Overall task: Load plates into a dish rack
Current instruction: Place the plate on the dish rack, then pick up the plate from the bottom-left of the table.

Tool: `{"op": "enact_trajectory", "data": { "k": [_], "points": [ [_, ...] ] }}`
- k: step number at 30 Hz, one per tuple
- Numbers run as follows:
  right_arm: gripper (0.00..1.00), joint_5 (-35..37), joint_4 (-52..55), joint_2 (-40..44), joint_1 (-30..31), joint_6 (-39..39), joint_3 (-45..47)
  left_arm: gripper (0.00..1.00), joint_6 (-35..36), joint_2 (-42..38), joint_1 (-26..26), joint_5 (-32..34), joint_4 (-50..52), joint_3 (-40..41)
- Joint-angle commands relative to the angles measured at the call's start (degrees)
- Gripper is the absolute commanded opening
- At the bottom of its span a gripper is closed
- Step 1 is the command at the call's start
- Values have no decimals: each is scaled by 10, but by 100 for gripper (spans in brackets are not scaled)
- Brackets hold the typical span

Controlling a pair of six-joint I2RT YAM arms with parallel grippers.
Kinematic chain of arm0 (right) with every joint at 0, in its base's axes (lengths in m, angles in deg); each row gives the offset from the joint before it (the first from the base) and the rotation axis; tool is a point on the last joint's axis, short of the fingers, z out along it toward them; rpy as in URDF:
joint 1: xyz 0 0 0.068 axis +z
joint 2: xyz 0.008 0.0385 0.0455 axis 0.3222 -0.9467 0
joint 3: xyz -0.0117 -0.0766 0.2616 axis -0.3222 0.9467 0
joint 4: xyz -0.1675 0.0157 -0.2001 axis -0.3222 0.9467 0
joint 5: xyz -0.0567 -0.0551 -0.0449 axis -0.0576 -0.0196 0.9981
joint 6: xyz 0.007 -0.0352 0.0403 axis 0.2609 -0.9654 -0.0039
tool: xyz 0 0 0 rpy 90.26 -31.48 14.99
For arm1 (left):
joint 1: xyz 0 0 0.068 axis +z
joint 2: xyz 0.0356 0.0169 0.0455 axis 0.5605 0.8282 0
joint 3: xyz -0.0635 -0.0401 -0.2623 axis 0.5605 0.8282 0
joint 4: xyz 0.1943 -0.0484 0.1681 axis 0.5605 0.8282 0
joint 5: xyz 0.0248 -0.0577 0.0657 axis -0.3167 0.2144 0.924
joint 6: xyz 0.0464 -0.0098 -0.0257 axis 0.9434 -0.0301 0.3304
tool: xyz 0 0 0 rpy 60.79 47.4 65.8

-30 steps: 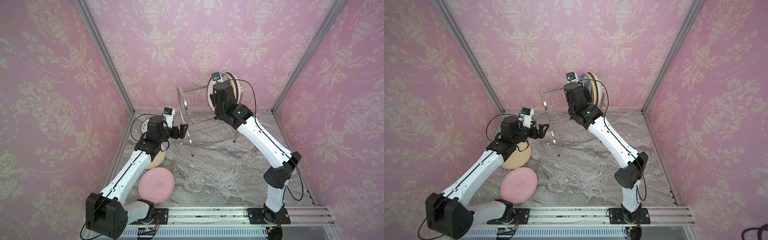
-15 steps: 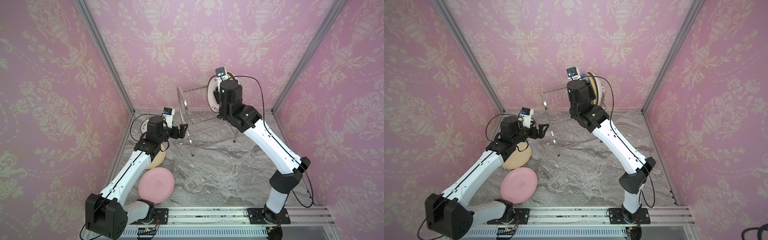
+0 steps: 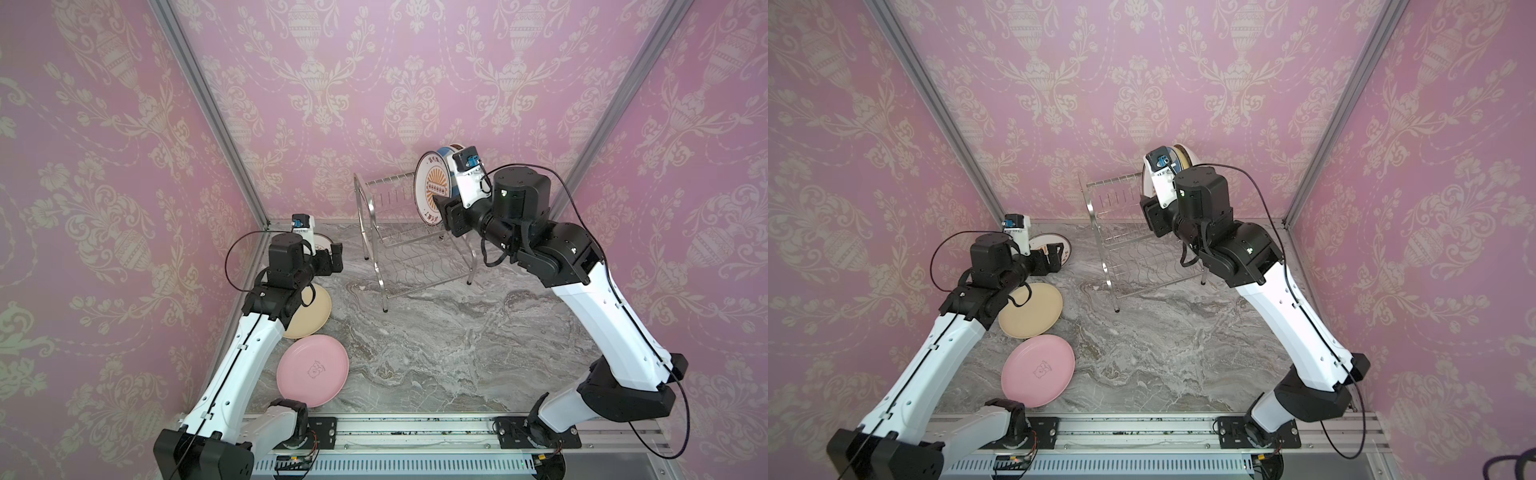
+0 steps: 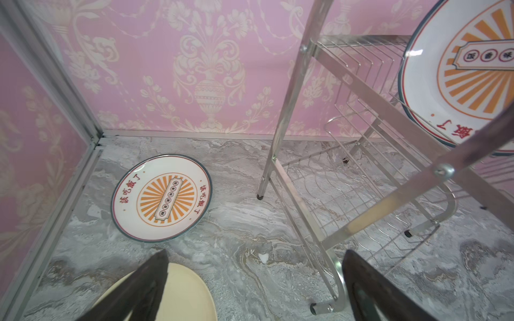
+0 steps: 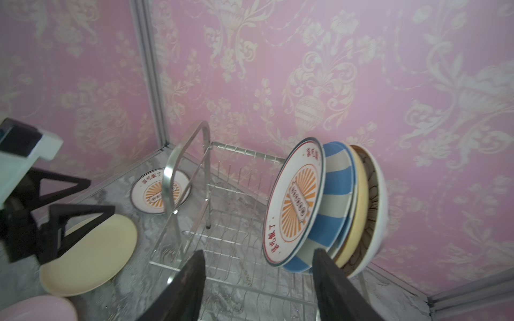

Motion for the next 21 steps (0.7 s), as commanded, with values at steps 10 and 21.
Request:
{"op": "enact_trajectory", "data": {
  "k": [10,21],
  "points": [
    [65,-289,-109,-19,131,204,310,99,-95,-149,75,127,108,94],
    [64,-210,-286,-135,215,366,441,99,-151,-232,130,38,73,235]
  ]
}}
